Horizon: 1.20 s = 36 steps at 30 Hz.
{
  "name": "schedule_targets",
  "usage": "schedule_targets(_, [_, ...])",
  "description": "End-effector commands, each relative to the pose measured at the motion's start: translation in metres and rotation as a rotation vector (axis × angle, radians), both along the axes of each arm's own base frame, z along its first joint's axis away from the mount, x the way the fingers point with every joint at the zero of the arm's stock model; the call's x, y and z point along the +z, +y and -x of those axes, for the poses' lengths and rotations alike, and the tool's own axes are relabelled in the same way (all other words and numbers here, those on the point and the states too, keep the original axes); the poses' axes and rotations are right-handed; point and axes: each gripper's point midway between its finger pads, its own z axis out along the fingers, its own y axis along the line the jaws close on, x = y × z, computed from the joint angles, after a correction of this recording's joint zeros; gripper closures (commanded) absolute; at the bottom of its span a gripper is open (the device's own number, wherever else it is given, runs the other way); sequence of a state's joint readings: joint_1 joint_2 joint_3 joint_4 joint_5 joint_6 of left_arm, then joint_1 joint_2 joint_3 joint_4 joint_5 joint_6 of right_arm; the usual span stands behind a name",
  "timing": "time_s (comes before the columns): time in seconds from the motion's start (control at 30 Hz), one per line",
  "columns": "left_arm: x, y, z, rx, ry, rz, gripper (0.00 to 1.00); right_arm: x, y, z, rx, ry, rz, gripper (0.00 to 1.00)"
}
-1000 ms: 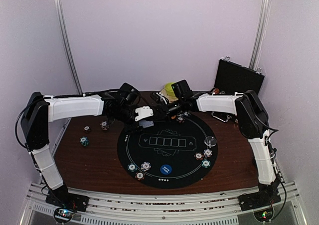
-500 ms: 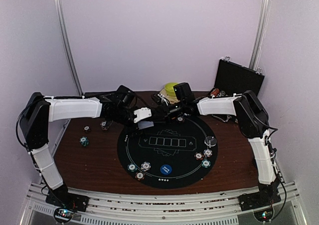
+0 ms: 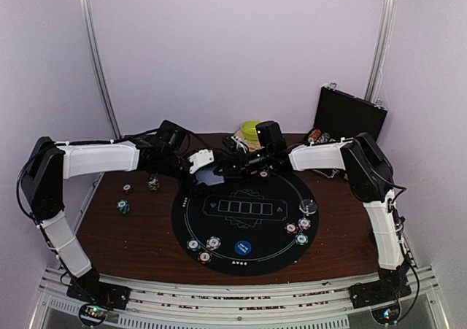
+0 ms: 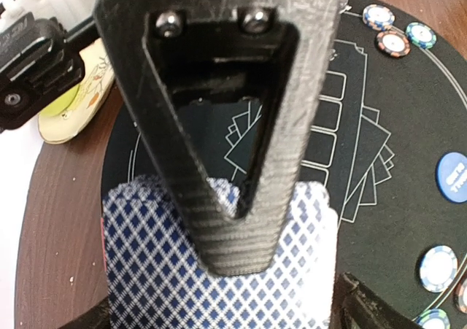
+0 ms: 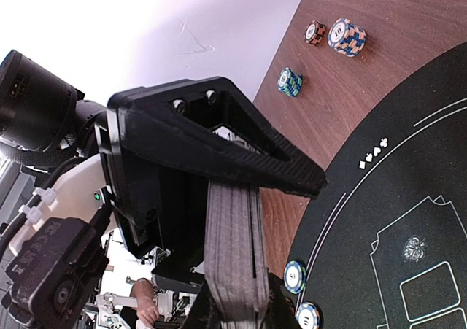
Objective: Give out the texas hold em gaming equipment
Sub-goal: Pass from the right arm to the left
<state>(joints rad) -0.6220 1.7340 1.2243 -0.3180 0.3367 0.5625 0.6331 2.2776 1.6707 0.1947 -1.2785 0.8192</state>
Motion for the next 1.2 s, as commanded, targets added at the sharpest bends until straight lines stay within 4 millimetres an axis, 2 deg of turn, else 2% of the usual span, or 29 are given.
schedule_targets(0.0, [0.015, -0.005, -0.001, -0.026, -0.005, 0.067, 0.15, 0.008, -0.001, 0.000, 0.009, -0.027, -0.021, 1.00])
schedule_targets(0.17, [0.013, -0.007, 0.001, -0.042, 0.014, 0.067, 0.21, 0.007, -0.001, 0.002, 0.013, -0.027, -0.019, 1.00])
schedule_targets(0.33, [0.008, -0.003, -0.003, -0.022, 0.016, 0.052, 0.19, 0.009, -0.001, 0.003, 0.019, -0.035, -0.021, 1.00])
schedule_targets(0.43, [0.007, -0.001, -0.005, -0.019, 0.025, 0.057, 0.21, 0.009, -0.001, 0.003, 0.017, -0.037, -0.020, 1.00])
schedule_targets(0.73, [0.002, -0.001, -0.002, -0.033, 0.050, 0.064, 0.50, 0.008, 0.001, 0.004, 0.021, -0.038, -0.019, 1.00])
schedule_targets(0.8, [0.001, -0.001, -0.002, -0.036, 0.057, 0.063, 0.62, 0.008, 0.001, 0.004, 0.022, -0.043, -0.017, 0.99])
schedule_targets(0.9, [-0.001, -0.001, -0.002, -0.031, 0.063, 0.058, 0.66, 0.005, 0.000, 0.003, 0.021, -0.057, 0.004, 0.93])
schedule_targets(0.97, [-0.004, 0.000, -0.003, -0.027, 0.068, 0.054, 0.66, 0.003, -0.001, 0.000, 0.018, -0.089, 0.030, 0.79])
schedule_targets(1.07, [-0.010, 0.001, -0.005, -0.013, 0.080, 0.042, 0.66, 0.004, -0.001, -0.003, 0.016, -0.144, 0.063, 0.64])
schedule_targets(1.17, [-0.016, 0.002, -0.006, -0.004, 0.093, 0.026, 0.64, 0.004, -0.002, -0.005, 0.009, -0.175, 0.081, 0.58])
